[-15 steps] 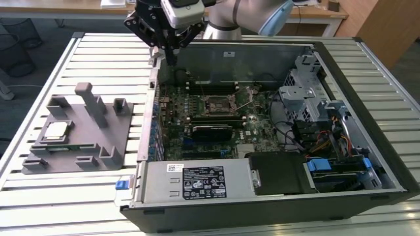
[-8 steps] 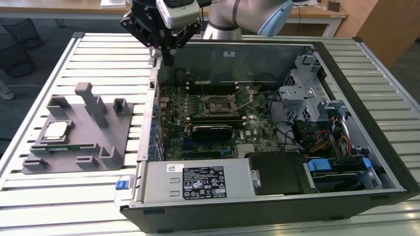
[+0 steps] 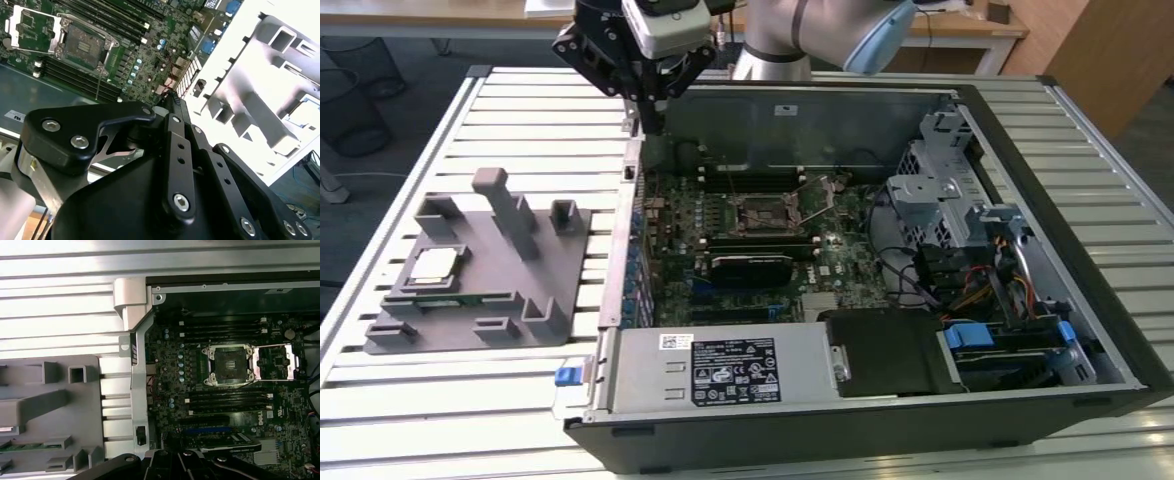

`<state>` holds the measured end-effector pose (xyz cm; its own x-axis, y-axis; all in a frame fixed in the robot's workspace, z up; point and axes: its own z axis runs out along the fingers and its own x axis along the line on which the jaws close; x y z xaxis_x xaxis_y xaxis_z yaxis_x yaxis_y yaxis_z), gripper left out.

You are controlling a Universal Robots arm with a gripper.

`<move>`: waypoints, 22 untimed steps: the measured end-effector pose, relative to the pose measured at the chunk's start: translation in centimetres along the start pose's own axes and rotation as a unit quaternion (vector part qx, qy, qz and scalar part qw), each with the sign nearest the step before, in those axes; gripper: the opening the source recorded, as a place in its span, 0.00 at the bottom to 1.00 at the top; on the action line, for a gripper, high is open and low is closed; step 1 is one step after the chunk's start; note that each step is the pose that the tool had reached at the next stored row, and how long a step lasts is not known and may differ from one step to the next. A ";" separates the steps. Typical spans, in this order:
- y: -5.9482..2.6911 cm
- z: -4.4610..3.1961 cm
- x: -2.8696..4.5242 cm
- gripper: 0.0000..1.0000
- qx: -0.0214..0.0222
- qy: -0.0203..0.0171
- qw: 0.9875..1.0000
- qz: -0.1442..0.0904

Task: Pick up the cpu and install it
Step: 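Reach for the cpu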

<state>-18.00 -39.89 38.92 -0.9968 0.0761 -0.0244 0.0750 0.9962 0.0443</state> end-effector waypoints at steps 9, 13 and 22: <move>-0.10 -0.01 1.27 0.11 0.000 0.000 1.000 0.000; -0.14 -0.01 1.84 0.11 0.000 0.000 1.000 0.000; -0.24 -0.02 3.16 0.11 0.000 0.000 1.000 0.000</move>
<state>-21.16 -39.89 38.85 -0.9968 0.0763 -0.0244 0.0751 0.9962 0.0444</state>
